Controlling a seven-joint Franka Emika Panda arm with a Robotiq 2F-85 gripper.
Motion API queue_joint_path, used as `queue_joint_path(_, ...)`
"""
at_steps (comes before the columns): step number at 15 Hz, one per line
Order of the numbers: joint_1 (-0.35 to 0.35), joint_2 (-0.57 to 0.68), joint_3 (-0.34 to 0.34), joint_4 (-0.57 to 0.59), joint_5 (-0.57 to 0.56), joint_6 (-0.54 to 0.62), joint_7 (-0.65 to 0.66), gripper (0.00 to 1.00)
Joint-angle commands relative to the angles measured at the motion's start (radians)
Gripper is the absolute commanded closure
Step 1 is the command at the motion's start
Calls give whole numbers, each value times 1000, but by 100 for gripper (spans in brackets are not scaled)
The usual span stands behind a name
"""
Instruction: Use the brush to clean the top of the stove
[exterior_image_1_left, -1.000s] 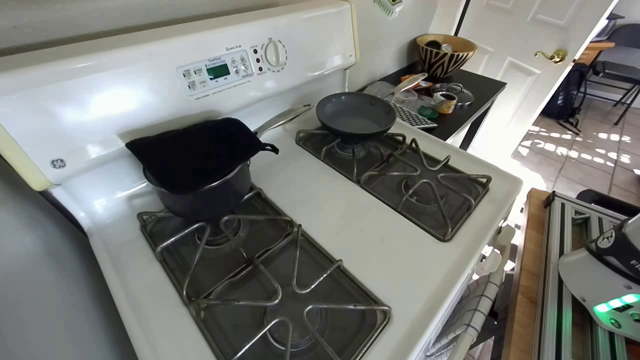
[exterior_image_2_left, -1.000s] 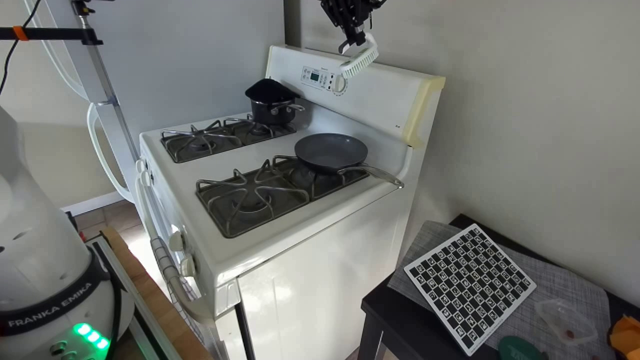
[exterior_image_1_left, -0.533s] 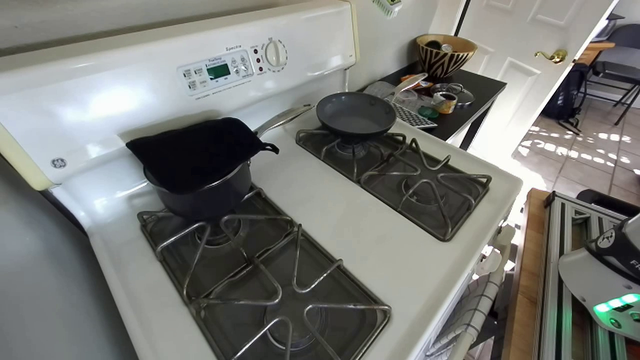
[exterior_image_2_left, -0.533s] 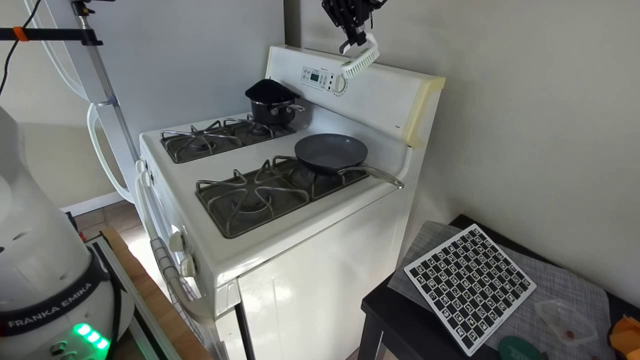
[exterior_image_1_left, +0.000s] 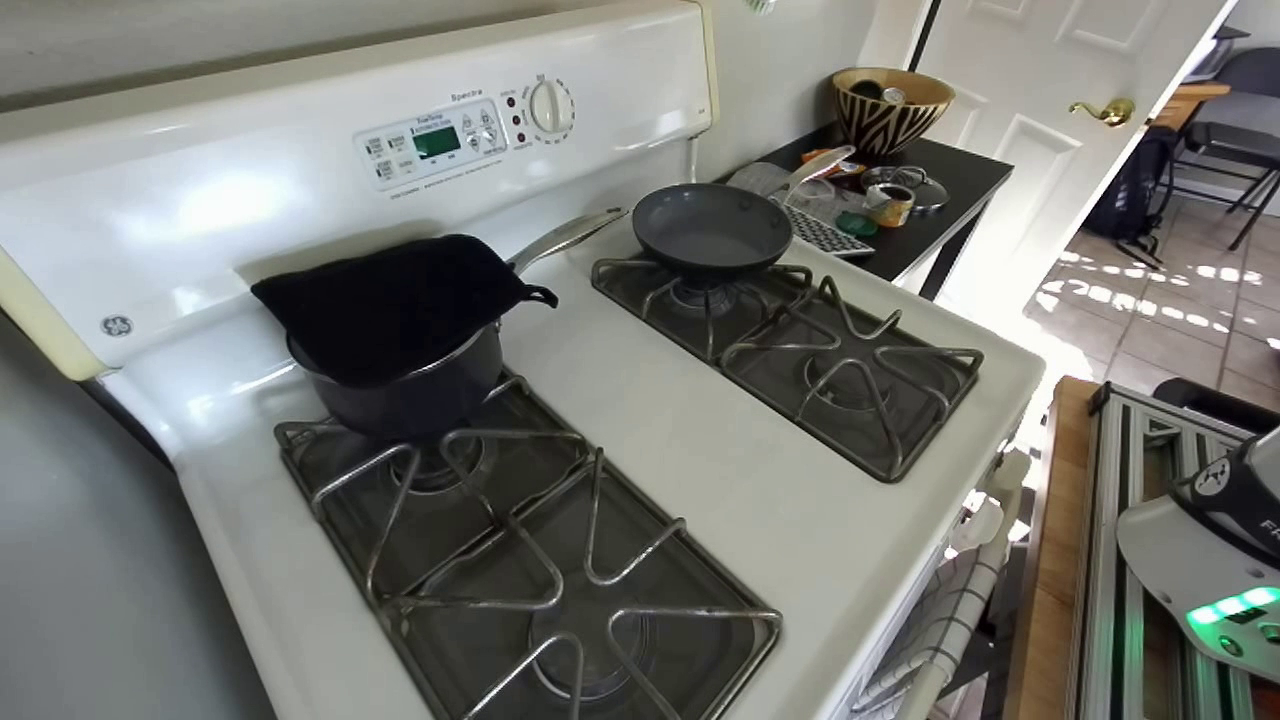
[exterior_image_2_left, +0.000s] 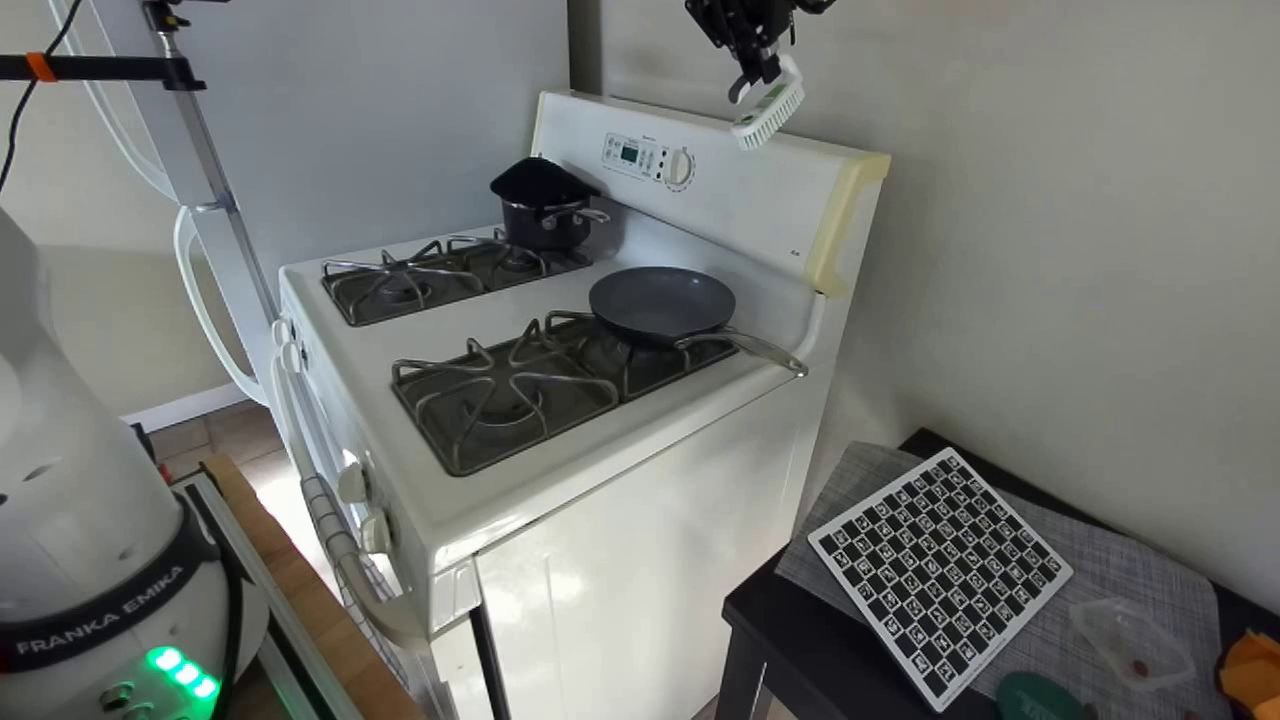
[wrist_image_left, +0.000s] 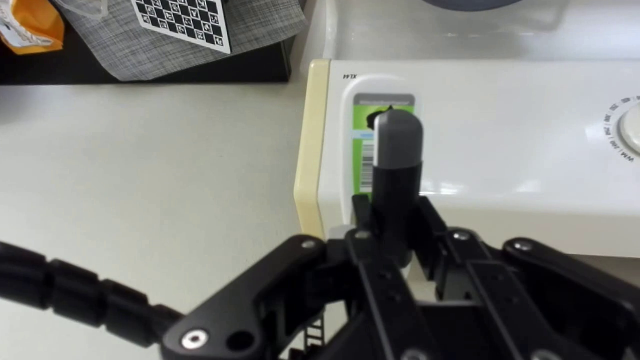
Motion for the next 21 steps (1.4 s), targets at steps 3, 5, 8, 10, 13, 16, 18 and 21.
queue_joint_path(3,2,84,-38,66,154,55,-155,96)
queue_joint_path(5,-3,113,-45,96,187,63,-188,96)
queue_joint_path(8,-9,155,-53,137,203,59,-208,96)
queue_joint_path(10,-11,179,-53,156,204,58,-220,96)
queue_joint_path(13,-15,215,-50,189,220,55,-241,96)
queue_joint_path(16,-17,245,-48,217,226,57,-252,96)
queue_joint_path(18,-19,262,-47,233,227,56,-257,96)
queue_joint_path(21,-20,280,-47,248,220,53,-257,96)
